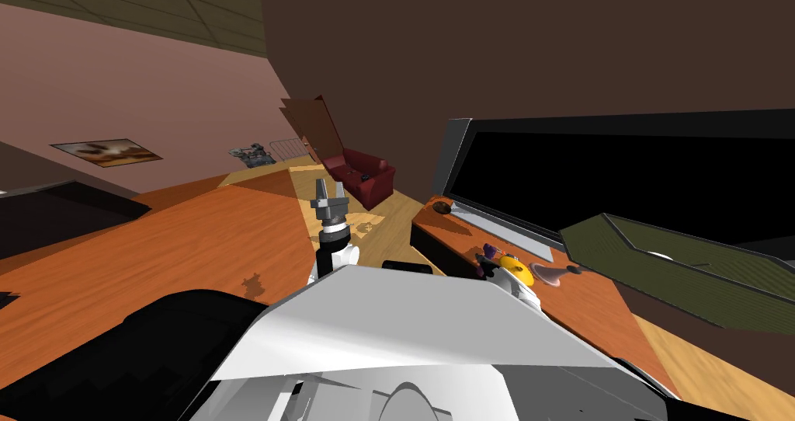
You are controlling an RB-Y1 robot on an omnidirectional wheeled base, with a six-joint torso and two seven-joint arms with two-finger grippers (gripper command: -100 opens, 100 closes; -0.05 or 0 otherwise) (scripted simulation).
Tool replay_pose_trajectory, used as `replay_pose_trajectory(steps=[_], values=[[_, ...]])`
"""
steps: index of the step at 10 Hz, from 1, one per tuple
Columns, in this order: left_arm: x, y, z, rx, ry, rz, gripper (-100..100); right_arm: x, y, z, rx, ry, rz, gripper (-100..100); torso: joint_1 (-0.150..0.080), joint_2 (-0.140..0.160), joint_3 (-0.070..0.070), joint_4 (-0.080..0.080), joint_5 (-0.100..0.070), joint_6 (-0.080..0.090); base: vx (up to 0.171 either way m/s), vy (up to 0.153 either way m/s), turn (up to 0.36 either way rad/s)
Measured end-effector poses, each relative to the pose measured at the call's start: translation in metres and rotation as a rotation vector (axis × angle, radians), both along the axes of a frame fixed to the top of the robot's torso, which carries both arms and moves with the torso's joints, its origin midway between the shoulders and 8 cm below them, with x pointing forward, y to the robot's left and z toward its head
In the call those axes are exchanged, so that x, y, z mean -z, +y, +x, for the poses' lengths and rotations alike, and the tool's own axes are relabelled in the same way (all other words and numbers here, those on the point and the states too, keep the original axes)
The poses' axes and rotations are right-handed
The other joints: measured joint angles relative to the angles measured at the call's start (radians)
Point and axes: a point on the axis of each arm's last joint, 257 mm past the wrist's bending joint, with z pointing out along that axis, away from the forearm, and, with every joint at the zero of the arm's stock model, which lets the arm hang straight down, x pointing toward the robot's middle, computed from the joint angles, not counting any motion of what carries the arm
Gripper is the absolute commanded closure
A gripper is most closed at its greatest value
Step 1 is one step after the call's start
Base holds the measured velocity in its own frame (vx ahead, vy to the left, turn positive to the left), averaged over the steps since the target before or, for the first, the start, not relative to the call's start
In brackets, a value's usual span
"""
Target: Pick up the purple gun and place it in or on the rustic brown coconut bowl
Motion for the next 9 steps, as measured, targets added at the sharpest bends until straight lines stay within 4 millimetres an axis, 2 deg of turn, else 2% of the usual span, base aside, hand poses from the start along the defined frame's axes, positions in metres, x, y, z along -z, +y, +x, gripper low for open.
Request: replay_pose_trajectory(steps=[1,5,6,7,9], values=[[0.0,0.0,0.0,0.0,0.0,0.0,0,0.0004,0.0003,0.0003,-0.001,-0.001,0.001,100,0.001,0.0,0.0,0.0,0.0,0.0,0.0,0.0,0.0],[0.0,0.0,0.0,0.0,0.0,0.0,0,0.0004,-0.0001,-0.0002,0.0,0.0,0.0,100,0.001,0.001,0.0,0.0,0.0,0.0,0.0,0.0,0.0],[0.0,0.0,0.0,0.0,0.0,0.0,0,0.0004,-0.0001,-0.0002,0.0,0.0,0.0,0,0.001,0.0,0.0,0.0,0.0,0.0,0.0,0.0,0.0],[0.0,0.0,0.0,0.0,0.0,0.0,0,0.0004,-0.0002,-0.0002,0.0,0.0,0.0,100,0.001,0.0,0.0,0.0,0.0,0.0,-0.004,0.014,0.002],[0.0,0.0,0.0,0.0,0.0,0.0,0,-0.0042,-0.0009,-0.0013,0.0,-0.001,0.0,100,0.003,0.001,0.001,0.001,0.001,0.0,-0.008,0.026,-0.001]])
